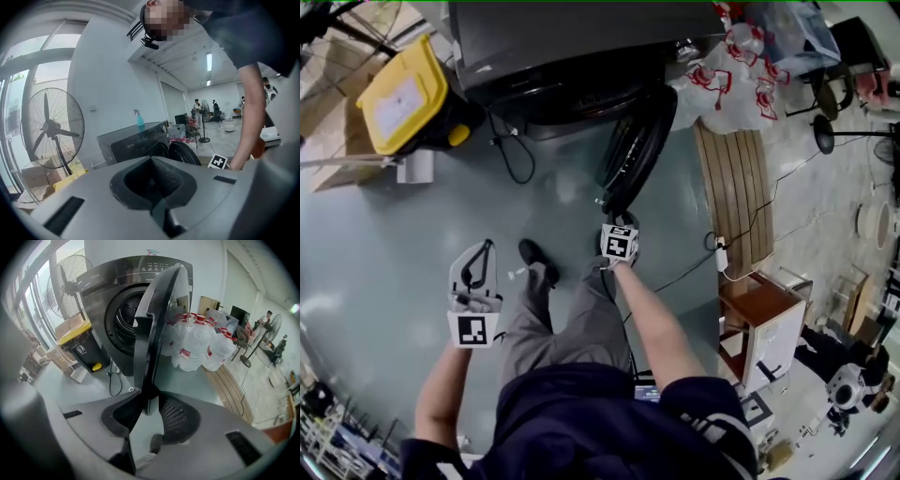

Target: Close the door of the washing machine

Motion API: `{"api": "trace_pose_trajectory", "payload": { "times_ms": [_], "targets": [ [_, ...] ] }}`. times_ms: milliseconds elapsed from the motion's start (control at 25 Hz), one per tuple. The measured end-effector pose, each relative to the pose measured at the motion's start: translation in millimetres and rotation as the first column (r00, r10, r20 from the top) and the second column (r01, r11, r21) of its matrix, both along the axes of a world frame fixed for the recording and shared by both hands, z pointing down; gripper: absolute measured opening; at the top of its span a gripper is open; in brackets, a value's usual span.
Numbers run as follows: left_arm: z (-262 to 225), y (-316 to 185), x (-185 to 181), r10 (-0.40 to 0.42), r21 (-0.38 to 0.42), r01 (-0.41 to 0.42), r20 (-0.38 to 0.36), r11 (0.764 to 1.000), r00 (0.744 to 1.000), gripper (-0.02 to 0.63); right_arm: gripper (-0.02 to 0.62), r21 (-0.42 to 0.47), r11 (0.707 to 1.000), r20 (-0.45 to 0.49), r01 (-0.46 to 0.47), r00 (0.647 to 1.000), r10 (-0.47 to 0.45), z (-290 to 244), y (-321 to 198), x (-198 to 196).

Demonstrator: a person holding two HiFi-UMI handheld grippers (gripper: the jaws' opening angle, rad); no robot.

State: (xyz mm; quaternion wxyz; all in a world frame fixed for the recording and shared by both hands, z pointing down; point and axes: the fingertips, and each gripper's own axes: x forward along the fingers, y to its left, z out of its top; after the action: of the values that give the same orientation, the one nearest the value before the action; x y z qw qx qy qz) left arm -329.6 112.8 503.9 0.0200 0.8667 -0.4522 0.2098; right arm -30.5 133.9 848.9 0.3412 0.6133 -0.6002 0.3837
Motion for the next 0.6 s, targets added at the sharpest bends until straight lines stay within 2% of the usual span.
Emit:
{"api": "trace_pose_trajectory", "payload": {
  "times_ms": [80,120,280,600],
  "targets": [
    [-6,-8,-19,-0.047,0.007,0.048,-0.074,0.999,0.996,0.023,0.127,-0.004,1.0,0.002,-0.014,1.0,0.014,-1,-7,-17],
    [-6,-11,-29,-0.056,0.008,0.057,-0.084,0.998,0.995,0.023,0.13,-0.003,1.0,0.002,-0.016,1.0,0.016,-1,-11,-25],
    [-1,-24,-55,-0.037,0.035,0.04,-0.076,0.999,0.996,0.023,0.134,0.005,0.999,-0.003,-0.051,0.999,0.051,0,-30,-46],
    [9,-37,-91,-0.05,0.021,0.053,-0.096,0.998,0.994,0.023,0.138,-0.009,0.994,-0.005,-0.109,0.994,0.109,6,-53,-81]
  ]
}}
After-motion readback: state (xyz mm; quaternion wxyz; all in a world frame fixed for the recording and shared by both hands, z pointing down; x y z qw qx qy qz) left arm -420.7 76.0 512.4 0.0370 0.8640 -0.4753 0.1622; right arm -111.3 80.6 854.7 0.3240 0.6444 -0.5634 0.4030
